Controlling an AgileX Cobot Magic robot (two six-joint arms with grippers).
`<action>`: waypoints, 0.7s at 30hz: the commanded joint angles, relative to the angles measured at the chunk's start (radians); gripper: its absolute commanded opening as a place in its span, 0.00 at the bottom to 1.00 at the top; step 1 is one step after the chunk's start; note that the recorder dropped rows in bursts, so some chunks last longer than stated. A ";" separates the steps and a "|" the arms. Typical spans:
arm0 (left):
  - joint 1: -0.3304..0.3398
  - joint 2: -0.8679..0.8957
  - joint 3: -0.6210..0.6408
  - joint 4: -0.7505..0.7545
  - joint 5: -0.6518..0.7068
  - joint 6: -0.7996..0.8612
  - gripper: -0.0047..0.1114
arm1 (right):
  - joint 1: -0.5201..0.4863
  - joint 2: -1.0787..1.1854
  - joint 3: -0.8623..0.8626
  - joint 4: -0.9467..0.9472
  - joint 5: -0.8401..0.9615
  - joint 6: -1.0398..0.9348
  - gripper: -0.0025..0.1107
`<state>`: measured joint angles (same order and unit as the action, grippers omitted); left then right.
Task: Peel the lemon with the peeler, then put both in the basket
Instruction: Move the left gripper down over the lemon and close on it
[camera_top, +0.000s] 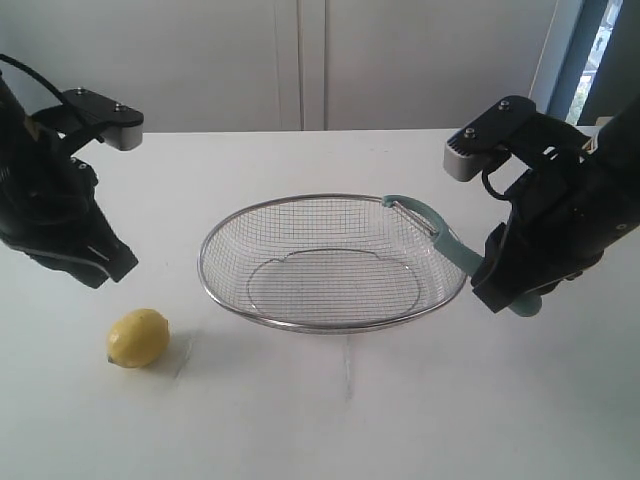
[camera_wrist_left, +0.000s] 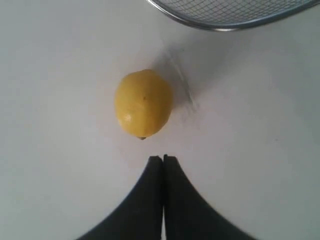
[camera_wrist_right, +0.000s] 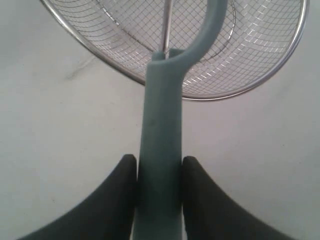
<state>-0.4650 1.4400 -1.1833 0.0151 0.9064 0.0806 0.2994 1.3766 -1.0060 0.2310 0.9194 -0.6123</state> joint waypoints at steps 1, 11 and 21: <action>-0.004 0.014 -0.003 -0.015 0.005 0.013 0.04 | 0.003 -0.008 0.002 0.003 -0.009 -0.009 0.02; -0.004 0.020 0.067 -0.015 -0.070 0.213 0.22 | 0.003 -0.008 0.002 0.003 -0.009 -0.009 0.02; -0.004 0.020 0.150 -0.015 -0.220 0.269 0.78 | 0.003 -0.008 0.002 0.003 -0.009 -0.009 0.02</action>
<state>-0.4650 1.4620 -1.0545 0.0151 0.7150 0.3446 0.2994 1.3766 -1.0060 0.2310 0.9194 -0.6123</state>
